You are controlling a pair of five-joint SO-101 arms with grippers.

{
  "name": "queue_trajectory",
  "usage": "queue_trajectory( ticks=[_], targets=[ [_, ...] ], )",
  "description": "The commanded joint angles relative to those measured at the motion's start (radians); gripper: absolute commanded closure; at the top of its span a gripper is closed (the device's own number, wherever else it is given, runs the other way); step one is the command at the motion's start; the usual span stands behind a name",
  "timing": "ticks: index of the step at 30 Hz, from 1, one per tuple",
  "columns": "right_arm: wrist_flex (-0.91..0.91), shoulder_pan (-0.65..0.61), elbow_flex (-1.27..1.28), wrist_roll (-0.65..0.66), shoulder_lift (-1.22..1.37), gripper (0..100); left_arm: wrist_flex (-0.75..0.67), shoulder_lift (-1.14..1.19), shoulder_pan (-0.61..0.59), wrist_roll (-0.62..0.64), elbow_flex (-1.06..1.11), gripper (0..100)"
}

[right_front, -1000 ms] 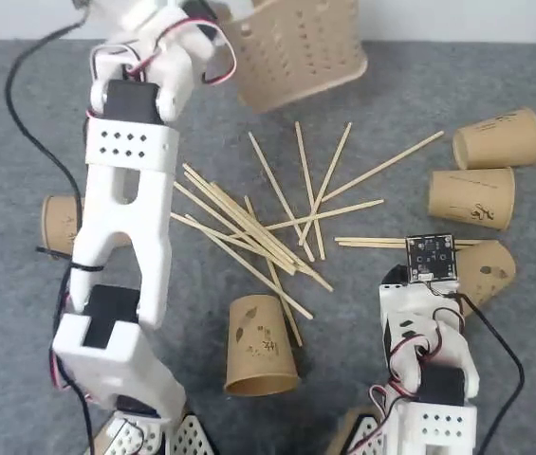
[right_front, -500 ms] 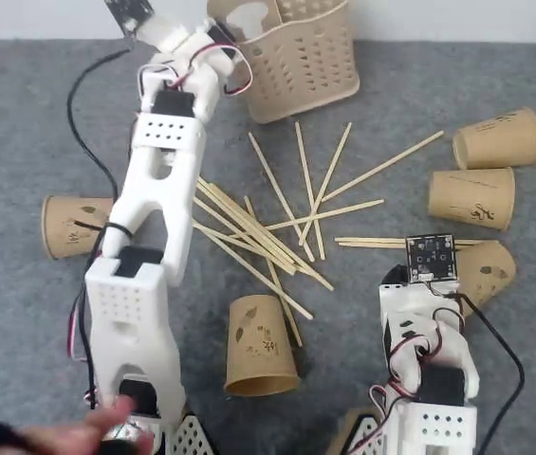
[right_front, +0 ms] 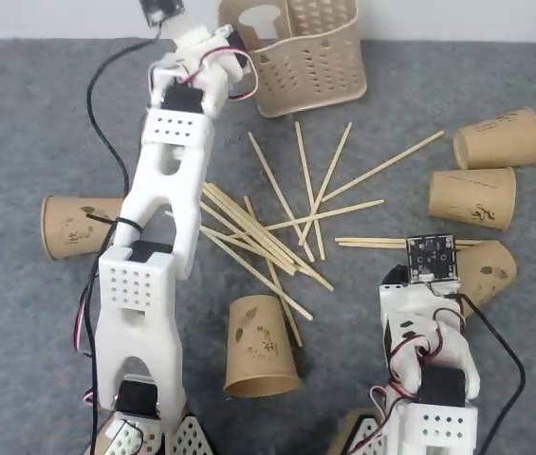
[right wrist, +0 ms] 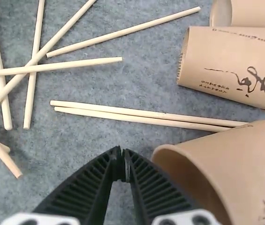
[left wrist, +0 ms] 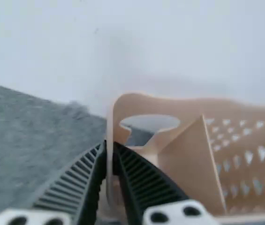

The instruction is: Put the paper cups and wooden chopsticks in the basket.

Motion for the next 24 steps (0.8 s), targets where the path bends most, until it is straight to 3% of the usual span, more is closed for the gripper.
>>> queue_trajectory(
  ticks=[1,8,24],
  targets=[
    [-0.018,0.007,0.021,0.018,0.015,99.0,0.321,-0.005,-0.040,-0.103,-0.242,99],
    [-0.018,0.007,0.021,0.018,0.015,99.0,0.562,0.074,-0.035,-0.107,-0.496,99],
    [-0.018,0.007,0.021,0.018,0.015,99.0,0.695,0.189,-0.005,-0.107,-0.771,95]
  ],
)
